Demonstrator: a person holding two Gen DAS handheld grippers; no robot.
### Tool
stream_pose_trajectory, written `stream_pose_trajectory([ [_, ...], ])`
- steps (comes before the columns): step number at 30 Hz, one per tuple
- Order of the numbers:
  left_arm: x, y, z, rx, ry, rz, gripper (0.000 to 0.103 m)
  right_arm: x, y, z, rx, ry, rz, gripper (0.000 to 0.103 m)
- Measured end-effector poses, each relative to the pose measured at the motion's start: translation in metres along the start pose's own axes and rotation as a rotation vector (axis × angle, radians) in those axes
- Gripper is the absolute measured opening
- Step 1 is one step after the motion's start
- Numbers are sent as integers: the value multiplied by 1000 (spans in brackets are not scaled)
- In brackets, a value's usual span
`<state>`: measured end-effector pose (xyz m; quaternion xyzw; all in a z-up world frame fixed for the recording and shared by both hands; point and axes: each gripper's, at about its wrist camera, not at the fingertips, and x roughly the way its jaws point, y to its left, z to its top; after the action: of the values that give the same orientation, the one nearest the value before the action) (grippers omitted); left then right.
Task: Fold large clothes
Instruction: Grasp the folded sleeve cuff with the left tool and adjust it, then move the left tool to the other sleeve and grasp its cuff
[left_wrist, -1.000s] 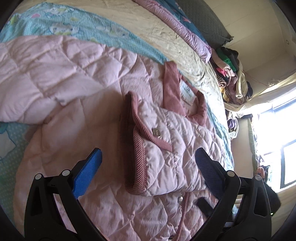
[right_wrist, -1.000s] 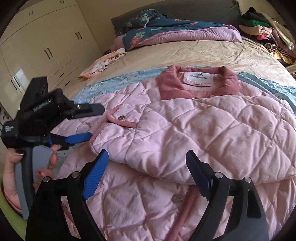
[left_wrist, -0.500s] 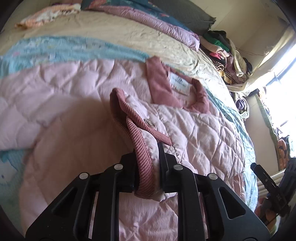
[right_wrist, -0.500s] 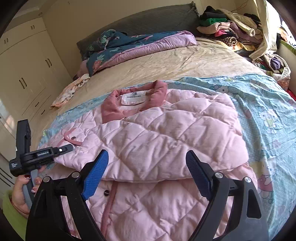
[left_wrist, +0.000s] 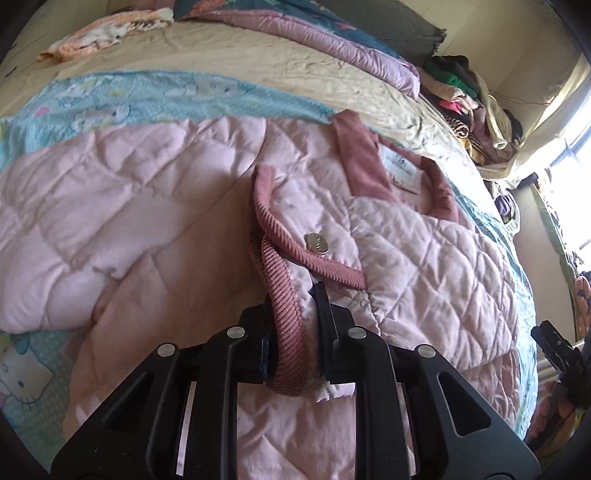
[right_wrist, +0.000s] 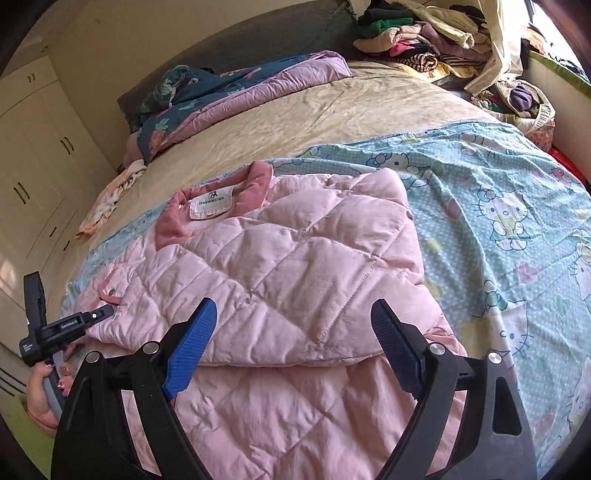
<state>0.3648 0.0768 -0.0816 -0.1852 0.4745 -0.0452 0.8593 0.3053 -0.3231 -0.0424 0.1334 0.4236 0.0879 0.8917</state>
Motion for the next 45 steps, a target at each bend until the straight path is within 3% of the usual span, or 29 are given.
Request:
stream_pose_trajectory([
  [7,0,3,-7,3,3,2,16,44,-28,-12,67,139,-95,85],
  [14,-7,-3,-11,23,5,11,20,45,-27,-19,52,143,-114,85],
  [18,-20,-6,-13,26,-3,6,35,22,-15,-21,42,98,-69,86],
  [25,-54,-10,-19,21,-44,-5,86,-23,20,-20,-8,-23,8,94],
  [27,-63,-10,-20,13,-63,-2,94,-34,31,-19,-19,-51,27,97],
  [45,-122,28,-40,-59,-147,48,94,-69,142,-28,-162,-108,117,99],
])
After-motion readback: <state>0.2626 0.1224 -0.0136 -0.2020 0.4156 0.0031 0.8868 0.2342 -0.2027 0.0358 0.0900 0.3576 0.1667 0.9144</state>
